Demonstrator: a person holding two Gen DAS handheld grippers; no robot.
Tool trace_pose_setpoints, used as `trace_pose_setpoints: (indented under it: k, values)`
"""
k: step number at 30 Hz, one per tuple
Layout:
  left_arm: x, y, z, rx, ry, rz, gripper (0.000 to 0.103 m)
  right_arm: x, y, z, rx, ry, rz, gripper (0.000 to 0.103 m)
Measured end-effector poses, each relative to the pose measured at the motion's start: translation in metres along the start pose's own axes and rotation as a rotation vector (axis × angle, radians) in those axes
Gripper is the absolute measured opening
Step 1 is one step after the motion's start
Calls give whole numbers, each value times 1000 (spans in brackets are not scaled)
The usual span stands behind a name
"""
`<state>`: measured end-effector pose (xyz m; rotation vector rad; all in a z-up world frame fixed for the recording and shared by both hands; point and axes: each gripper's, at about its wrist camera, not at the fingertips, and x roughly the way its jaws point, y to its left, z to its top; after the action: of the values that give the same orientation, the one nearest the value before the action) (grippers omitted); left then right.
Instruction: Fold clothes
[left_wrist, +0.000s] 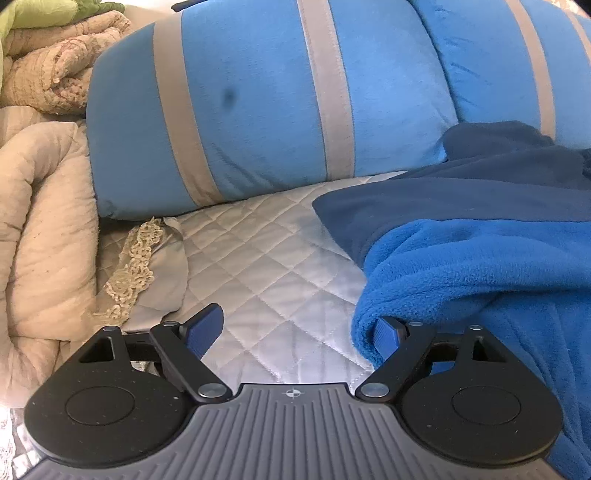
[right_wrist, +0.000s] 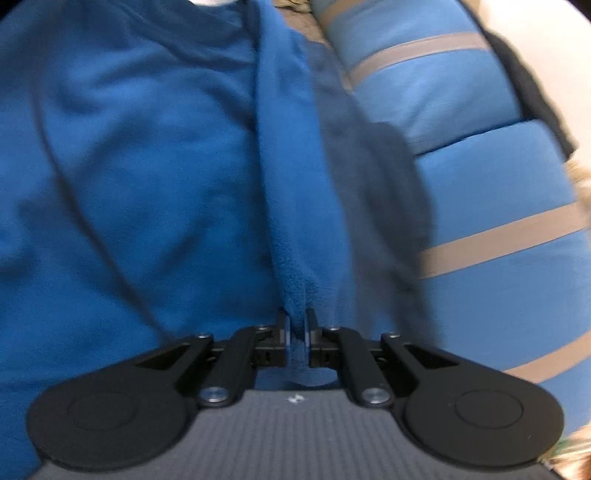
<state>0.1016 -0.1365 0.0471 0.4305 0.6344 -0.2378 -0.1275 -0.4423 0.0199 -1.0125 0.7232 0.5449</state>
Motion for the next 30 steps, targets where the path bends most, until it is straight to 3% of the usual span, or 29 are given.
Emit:
trace_pose_setpoints:
  k: [7,11,13,16,21,26,30]
  values:
    - [2,-2,0,16,10,21,84,4,-8,0,194,2,226,11]
    - [3,0,-2,6,14,11,84,-11,-26,-5,289,-49,296,63]
    - [3,0,-3,2,19,5,84,-25,-40,-13,342,-110,282,77]
    - [4,0,-3,-1,23,7,84,-42,-68,-33,445,-159,241,78]
    - [6,-3,-4,3,29,16,84,-36,-94,-70,504,-105,81,74]
    - [6,-3,-4,-2,37,17,84,-1,-95,-88,515,-68,59,68]
    - [6,-3,-5,12,38,17,84,22,-95,-90,538,-92,73,67]
